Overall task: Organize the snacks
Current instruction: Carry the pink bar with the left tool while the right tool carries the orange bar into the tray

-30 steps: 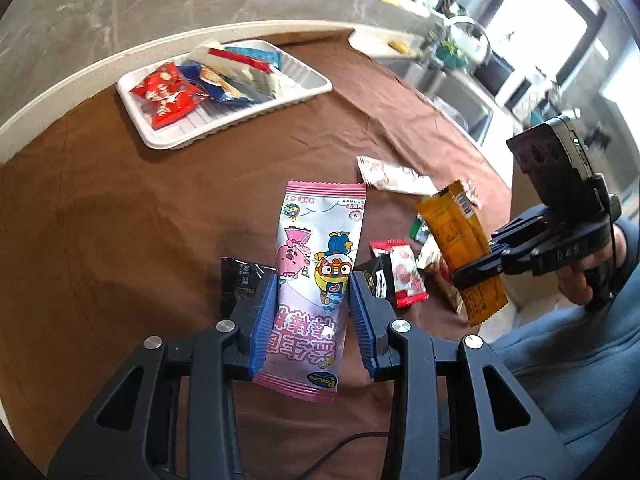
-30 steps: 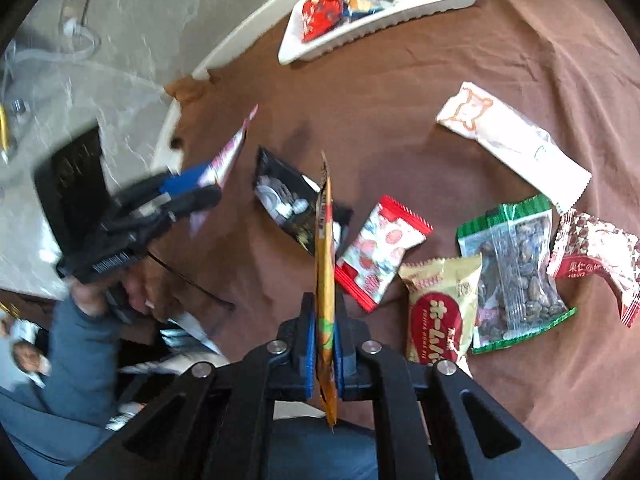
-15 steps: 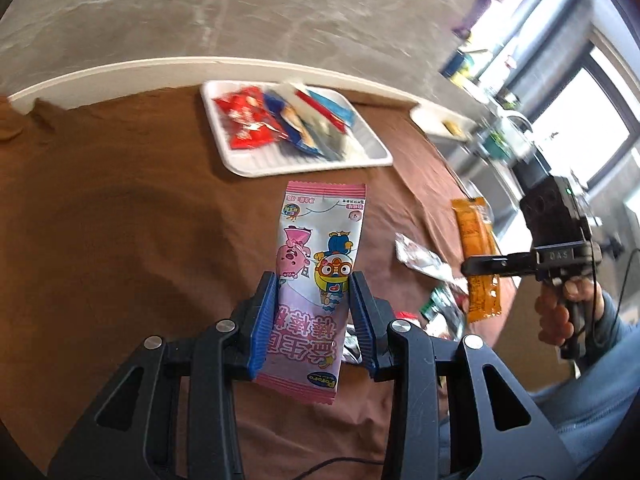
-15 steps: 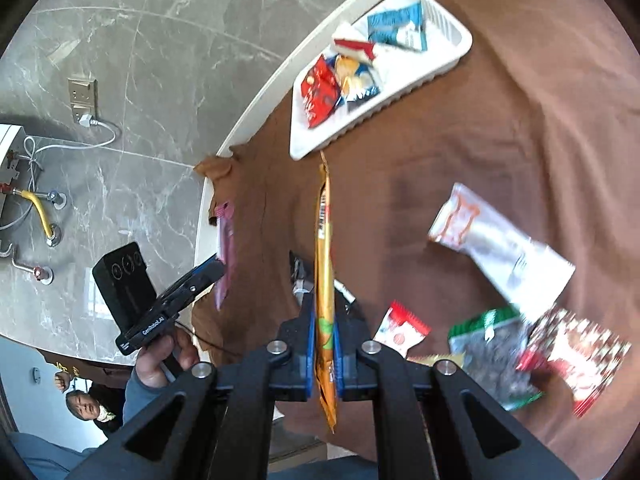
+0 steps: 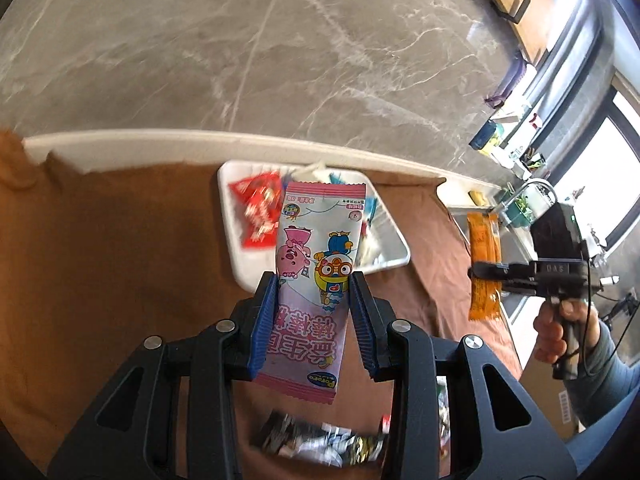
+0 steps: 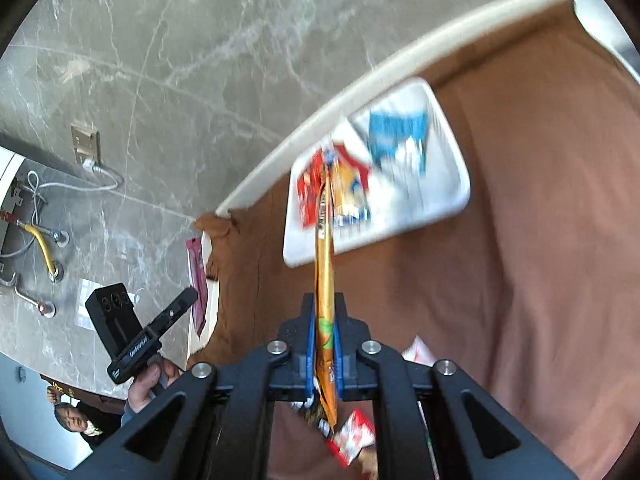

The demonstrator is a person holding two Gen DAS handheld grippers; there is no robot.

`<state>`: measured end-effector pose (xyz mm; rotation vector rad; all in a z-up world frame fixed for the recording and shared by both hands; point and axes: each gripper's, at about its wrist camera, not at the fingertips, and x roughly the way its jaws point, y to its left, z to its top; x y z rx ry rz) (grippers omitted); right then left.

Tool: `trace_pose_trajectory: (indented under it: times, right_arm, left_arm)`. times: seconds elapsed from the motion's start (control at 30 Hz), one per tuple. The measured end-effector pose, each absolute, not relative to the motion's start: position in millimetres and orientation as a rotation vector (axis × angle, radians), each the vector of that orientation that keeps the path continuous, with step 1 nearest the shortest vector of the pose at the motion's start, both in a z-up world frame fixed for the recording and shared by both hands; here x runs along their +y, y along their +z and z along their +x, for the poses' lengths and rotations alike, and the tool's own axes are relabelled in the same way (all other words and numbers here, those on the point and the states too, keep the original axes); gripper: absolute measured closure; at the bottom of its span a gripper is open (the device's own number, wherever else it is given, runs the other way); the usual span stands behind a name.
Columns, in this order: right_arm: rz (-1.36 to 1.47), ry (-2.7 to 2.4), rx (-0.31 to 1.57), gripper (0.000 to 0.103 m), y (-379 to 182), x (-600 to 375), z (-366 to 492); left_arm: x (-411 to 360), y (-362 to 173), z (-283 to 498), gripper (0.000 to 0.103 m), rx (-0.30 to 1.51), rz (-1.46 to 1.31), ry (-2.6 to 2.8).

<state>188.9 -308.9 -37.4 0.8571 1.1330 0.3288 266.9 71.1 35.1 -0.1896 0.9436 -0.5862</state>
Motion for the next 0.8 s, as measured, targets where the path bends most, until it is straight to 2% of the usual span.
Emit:
trace_pose_trajectory:
  times: [0.2,0.4,0.63,0.8]
  right_arm:
    - [0.753,0.362,1.137,0.094,-39,-313,258]
    - [0.579,0.331,1.234,0.094,-74,-301,317]
    - [0.568,0.336,1.318,0.094,-112,-297,342]
    - [0.478,0.327,1.349,0.094,-123,-284,349]
  left_arm:
    - [30,27,321,0.069,0.961,-0.181,-0.58]
    - [-10,-9,364,0.069,1.024,-0.136,-0.523]
    - [-36,-45,384,0.069,1.075,-0.109,-0.482]
    - [-44,-53,390,0.069,1.086,-0.086,-0.462]
